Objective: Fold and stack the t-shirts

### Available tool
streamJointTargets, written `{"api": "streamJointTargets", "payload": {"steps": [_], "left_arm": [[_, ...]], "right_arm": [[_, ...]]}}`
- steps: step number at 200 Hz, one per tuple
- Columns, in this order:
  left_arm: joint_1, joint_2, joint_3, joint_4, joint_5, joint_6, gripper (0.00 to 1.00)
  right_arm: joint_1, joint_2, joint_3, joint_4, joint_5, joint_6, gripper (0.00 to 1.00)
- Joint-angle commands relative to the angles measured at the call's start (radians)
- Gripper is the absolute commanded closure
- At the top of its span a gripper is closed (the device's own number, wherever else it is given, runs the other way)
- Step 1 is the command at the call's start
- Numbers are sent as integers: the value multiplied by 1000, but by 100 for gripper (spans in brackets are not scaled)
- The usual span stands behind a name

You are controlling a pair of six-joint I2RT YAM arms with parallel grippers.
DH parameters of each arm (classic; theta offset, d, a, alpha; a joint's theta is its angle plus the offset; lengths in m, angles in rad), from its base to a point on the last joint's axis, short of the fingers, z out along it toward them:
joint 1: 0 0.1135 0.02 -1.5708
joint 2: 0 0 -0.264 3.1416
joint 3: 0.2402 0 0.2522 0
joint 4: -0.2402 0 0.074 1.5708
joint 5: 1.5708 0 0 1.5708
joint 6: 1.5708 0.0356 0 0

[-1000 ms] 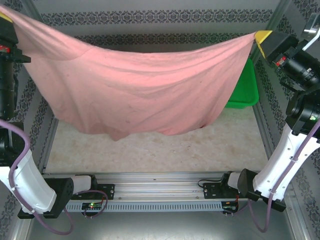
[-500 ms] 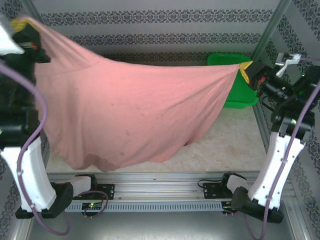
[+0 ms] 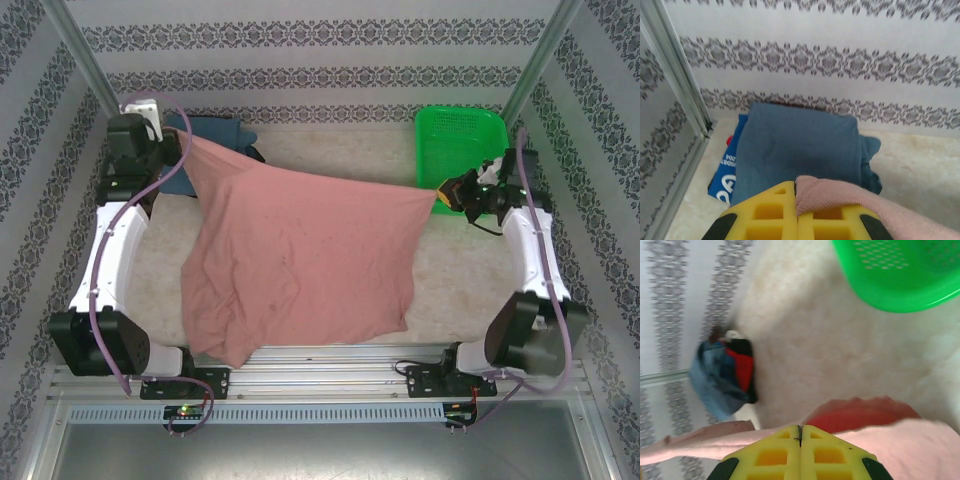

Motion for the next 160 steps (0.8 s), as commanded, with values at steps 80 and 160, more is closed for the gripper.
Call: {"api": "streamJointTargets", "payload": {"steps": [80, 160], "left_arm": [[25, 236, 7, 257, 51, -32, 100], [62, 205, -16, 257, 148, -104, 100]], "right_arm": [[178, 464, 378, -80, 357, -254, 100], [205, 456, 351, 52, 448, -250, 100]]}}
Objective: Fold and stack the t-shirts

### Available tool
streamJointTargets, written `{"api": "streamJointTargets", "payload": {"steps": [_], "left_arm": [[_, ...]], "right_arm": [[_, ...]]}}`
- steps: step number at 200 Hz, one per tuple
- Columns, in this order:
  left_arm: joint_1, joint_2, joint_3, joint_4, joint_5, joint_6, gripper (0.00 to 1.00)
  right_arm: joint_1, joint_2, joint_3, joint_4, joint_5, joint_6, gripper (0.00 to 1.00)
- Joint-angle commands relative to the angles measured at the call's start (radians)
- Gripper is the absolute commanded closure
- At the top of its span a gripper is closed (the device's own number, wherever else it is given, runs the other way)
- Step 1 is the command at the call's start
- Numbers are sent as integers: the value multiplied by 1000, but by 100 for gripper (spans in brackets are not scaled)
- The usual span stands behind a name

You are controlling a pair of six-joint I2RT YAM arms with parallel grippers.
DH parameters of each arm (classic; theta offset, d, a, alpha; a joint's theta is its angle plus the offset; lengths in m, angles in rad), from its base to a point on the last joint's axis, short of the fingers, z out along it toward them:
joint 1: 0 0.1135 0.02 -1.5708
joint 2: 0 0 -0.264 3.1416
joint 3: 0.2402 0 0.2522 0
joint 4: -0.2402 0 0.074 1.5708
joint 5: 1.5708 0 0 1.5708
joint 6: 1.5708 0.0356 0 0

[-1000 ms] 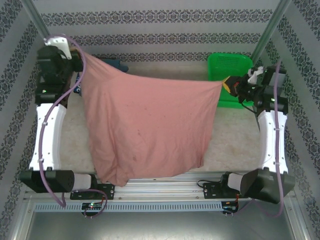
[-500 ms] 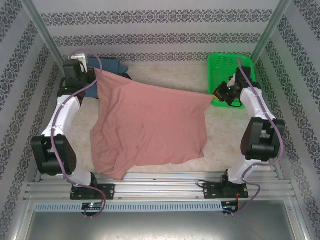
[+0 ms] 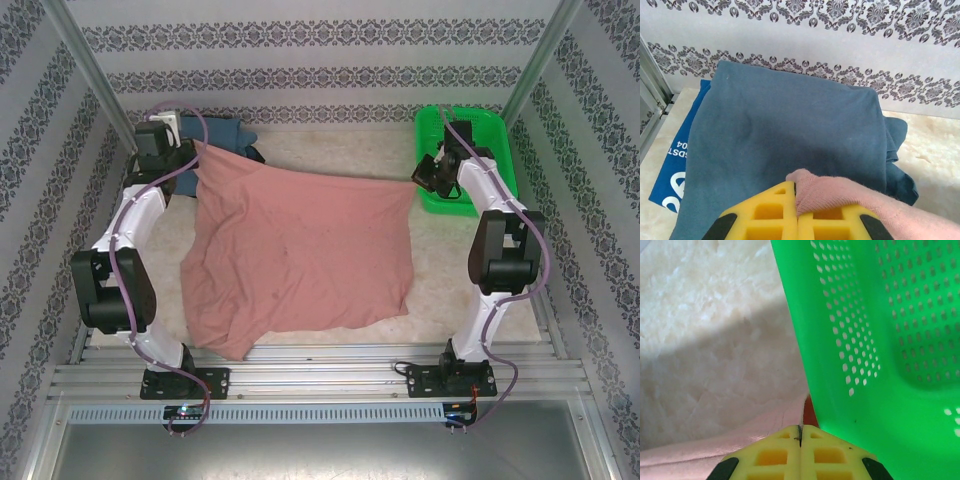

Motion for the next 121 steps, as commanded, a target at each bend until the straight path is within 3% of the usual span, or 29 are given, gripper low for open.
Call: {"api": "streamJointTargets", "payload": {"steps": [1, 27, 121], "left_arm": [[41, -61, 14, 47, 71, -53, 100], [72, -122, -41, 50, 161, -80, 100], [89, -333, -333, 6, 190, -148, 100]], "right_arm": [[5, -61, -44, 77, 55, -28, 100], [5, -108, -118, 130, 57, -43, 100], [5, -193, -316, 187, 60, -76, 100]]}}
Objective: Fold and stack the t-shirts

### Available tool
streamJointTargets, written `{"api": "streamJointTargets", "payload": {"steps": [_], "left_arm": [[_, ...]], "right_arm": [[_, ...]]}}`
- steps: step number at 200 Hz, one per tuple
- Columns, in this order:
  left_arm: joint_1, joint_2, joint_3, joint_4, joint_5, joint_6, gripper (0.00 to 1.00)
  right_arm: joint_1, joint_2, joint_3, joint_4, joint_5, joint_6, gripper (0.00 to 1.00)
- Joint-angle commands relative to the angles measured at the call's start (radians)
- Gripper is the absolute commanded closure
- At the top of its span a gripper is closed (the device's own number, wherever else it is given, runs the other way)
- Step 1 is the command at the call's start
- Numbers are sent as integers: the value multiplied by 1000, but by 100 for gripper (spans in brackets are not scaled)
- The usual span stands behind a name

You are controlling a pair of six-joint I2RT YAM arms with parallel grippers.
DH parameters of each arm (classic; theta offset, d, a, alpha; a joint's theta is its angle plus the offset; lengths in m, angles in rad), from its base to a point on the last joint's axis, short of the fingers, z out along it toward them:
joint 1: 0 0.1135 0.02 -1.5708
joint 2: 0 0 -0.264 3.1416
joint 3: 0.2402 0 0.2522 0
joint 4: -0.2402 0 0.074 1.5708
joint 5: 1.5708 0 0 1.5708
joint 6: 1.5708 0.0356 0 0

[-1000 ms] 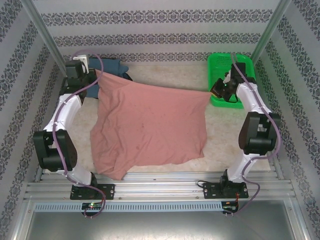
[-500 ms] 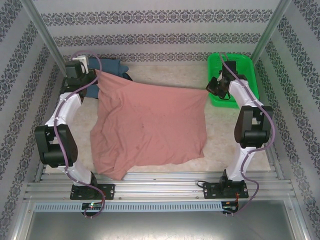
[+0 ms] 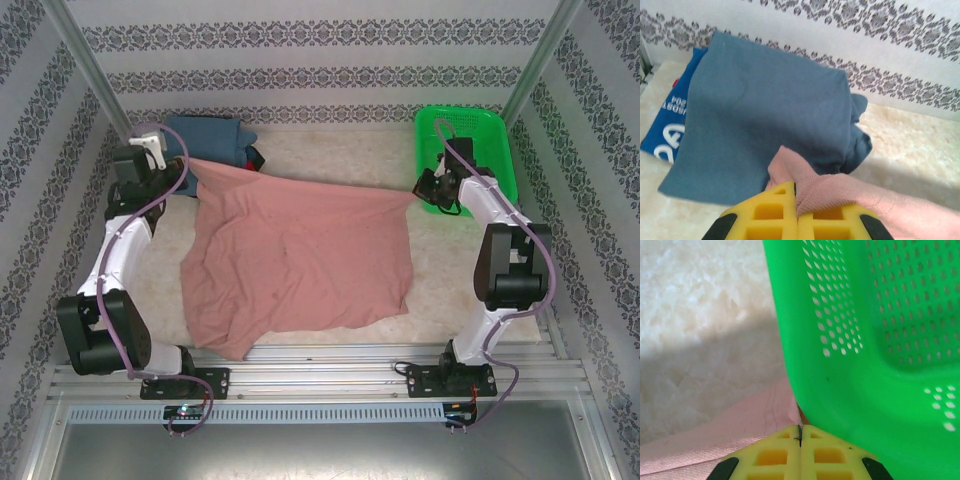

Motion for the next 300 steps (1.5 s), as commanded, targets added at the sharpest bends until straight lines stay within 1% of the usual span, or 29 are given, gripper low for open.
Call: {"api": "streamJointTargets", "payload": {"steps": [1, 44, 66, 123, 151, 223, 300], "left_arm": [[15, -69, -73, 7, 9, -56, 100], [20, -152, -230, -19, -46, -130, 100], [30, -170, -289, -49, -95, -171, 100], [58, -185, -407, -53, -137, -269, 100], [58, -169, -442, -43, -135, -292, 100], [59, -132, -488, -60, -161, -282, 100], [59, -116, -490, -76, -189, -273, 100]], "right_arm": [[3, -54, -58, 36, 35, -23, 100], [8, -86, -144, 66, 36, -20, 100], [12, -98, -171, 67, 41, -23, 100], [54, -121, -237, 60, 65, -31, 100], [81, -119, -252, 42, 93, -40, 100], [126, -103, -302, 46, 122, -40, 100], [166, -84, -312, 41, 132, -37, 100]]}}
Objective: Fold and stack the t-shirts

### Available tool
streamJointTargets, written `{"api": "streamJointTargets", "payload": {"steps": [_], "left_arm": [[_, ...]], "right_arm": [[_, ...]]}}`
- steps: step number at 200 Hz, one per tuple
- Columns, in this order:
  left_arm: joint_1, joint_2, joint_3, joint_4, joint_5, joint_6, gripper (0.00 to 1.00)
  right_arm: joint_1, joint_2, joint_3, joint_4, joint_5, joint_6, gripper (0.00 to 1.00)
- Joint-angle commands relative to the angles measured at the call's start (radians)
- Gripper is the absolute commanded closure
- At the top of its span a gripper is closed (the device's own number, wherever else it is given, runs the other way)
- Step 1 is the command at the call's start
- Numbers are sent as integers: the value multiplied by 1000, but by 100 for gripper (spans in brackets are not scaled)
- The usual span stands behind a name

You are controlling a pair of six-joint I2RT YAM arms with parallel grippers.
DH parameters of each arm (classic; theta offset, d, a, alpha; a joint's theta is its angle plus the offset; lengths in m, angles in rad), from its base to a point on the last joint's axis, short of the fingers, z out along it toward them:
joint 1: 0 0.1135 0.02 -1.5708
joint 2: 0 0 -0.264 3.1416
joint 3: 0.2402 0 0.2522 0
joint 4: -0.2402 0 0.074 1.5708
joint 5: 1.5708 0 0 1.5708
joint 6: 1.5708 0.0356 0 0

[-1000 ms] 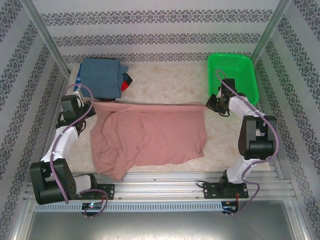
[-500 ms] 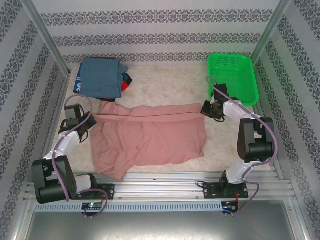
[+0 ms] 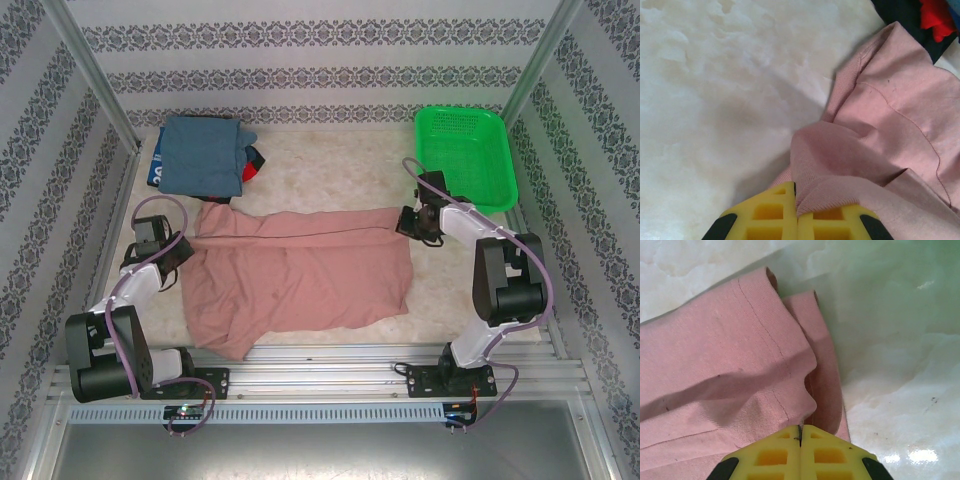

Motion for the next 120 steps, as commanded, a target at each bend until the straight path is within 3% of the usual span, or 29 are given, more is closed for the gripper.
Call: {"api": "streamJointTargets", "payload": {"steps": [1, 79, 93, 109, 120], "left_arm": [[13, 5, 0, -19, -26, -2, 100], [15, 7, 0, -36, -43, 0, 100], [15, 10, 6, -58, -56, -7, 100], [16, 8, 16, -93, -65, -20, 88], [16, 0, 25, -119, -70, -37, 81]], "right_arm": [[17, 15, -23, -11, 23, -11, 100], [30, -14, -86, -34, 56, -20, 100], [30, -20, -99, -44, 67, -22, 93], [29, -29, -115, -52, 79, -24, 89], [28, -38, -121, -63, 87, -23, 81]]}}
